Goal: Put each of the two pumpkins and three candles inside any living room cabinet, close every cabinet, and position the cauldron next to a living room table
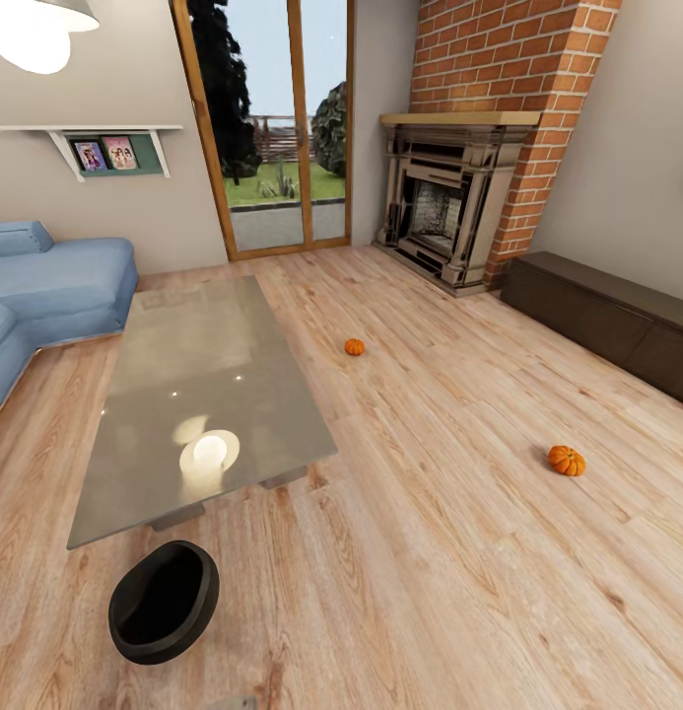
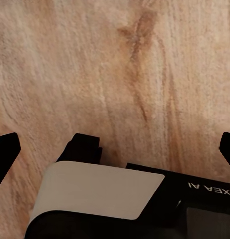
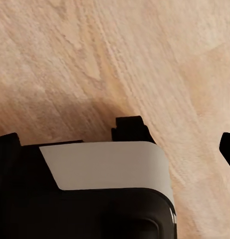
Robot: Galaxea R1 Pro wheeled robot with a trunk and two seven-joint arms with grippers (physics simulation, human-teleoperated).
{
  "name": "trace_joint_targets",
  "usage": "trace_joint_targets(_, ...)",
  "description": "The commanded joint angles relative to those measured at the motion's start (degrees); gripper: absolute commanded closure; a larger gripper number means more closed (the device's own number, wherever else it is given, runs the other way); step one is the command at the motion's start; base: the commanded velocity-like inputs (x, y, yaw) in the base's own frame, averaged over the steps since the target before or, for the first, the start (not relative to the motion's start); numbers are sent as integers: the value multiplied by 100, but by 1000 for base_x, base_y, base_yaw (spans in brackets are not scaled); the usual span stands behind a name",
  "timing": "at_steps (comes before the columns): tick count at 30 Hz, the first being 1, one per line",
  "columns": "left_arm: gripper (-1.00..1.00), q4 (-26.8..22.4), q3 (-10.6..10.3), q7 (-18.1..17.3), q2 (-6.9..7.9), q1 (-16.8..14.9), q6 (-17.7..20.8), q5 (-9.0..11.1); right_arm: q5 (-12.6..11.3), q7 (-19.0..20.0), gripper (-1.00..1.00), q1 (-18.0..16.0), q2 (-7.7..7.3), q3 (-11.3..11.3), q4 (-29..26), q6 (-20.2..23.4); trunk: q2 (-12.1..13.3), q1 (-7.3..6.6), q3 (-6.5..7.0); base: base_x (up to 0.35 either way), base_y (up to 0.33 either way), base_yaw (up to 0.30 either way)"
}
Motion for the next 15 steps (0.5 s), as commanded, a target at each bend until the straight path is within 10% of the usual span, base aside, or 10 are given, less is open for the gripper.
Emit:
trace_joint_targets(1,-100,-2,0,-1,-2,0,0,2,0,1,-100,0,10,-1,-3,-42,0,0,0,0,0,0)
trace_joint_targets(15,-100,21,0,-4,3,0,-12,-10,16,32,-100,0,96,26,3,-231,0,0,0,0,0,-12)
